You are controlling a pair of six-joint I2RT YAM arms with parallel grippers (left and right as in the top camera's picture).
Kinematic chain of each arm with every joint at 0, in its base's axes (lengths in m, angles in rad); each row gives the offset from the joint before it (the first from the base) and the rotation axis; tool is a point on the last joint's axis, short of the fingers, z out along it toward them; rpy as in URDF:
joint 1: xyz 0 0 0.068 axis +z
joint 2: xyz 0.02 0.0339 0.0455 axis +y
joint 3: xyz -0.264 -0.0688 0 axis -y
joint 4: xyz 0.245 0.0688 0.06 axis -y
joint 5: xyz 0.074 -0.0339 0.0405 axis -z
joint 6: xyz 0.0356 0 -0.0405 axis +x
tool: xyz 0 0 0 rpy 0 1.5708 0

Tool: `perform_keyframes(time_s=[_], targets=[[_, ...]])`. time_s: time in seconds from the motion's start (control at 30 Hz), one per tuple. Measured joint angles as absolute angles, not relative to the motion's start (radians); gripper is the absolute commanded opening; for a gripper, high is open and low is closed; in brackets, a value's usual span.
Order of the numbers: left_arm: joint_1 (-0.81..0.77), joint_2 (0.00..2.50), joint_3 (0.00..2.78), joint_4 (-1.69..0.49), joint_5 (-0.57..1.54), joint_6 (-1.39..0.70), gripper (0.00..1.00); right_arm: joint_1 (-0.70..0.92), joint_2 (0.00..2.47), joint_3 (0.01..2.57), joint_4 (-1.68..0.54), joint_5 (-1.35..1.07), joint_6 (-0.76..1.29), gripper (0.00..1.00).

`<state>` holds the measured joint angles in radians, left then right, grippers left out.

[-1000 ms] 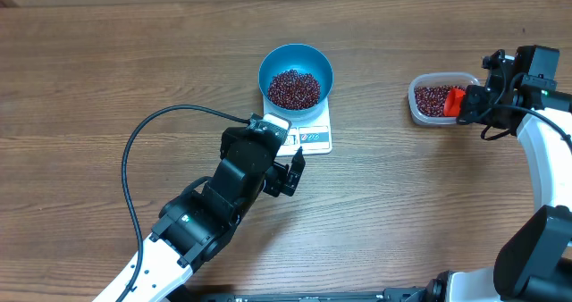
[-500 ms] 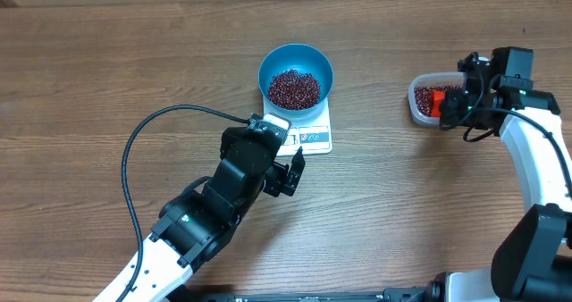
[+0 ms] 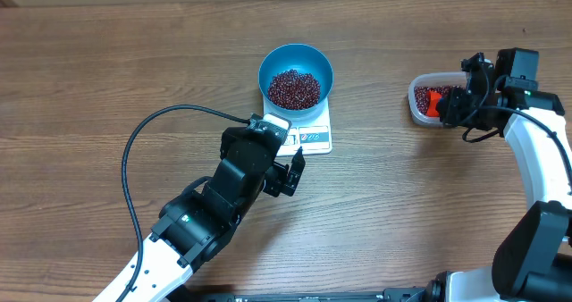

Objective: Scoop item into bowl and weigh 150g on scale
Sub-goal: 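Dip the red scoop into the beans with the right gripper, then lift the filled scoop out of the tub with the right gripper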

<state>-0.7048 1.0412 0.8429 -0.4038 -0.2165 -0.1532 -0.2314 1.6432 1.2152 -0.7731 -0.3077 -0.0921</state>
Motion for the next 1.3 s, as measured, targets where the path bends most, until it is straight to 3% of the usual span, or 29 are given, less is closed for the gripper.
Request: perform_keyframes(time_s=[1.3], targets=[[-0.705, 1.041, 0.842, -0.404, -0.216, -0.154, 1.0, -0.504, 1.647, 1.204, -0.747, -0.706, -0.078, 0.04]])
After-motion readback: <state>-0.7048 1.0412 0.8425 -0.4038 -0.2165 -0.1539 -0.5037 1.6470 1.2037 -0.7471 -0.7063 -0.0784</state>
